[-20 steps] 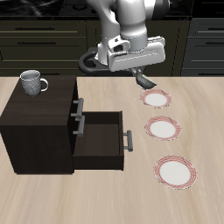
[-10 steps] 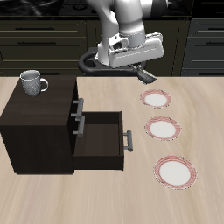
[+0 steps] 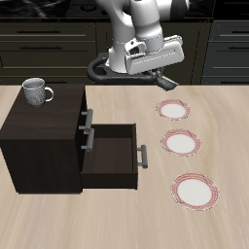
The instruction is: Place the bowl on the nearest plate relative to the robot
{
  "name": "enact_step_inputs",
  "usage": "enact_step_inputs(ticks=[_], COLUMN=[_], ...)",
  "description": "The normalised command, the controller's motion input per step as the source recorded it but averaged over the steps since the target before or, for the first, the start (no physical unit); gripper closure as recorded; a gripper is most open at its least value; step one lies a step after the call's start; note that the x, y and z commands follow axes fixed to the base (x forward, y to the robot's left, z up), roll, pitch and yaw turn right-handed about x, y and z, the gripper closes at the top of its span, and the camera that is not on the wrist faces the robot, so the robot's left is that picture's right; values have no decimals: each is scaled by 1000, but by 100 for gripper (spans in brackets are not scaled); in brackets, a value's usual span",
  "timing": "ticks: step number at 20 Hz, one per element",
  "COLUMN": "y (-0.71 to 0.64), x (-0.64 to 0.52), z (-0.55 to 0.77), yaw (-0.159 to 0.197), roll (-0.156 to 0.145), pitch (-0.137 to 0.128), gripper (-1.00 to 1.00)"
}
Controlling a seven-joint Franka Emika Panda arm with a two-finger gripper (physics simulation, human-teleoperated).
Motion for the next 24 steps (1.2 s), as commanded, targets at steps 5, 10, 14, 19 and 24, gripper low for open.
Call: enact_step_inputs(ticks=[5, 10, 14, 19, 24], y=[95, 200, 5, 25, -103], x=[-123, -222, -190, -35, 91], z=[-63, -204, -134, -162, -91], yaw=[-9, 10, -27, 16, -2], roll=[32, 69, 26, 19, -21], pitch=[-1, 21, 2, 13, 8], gripper=[100, 100, 100, 100, 100])
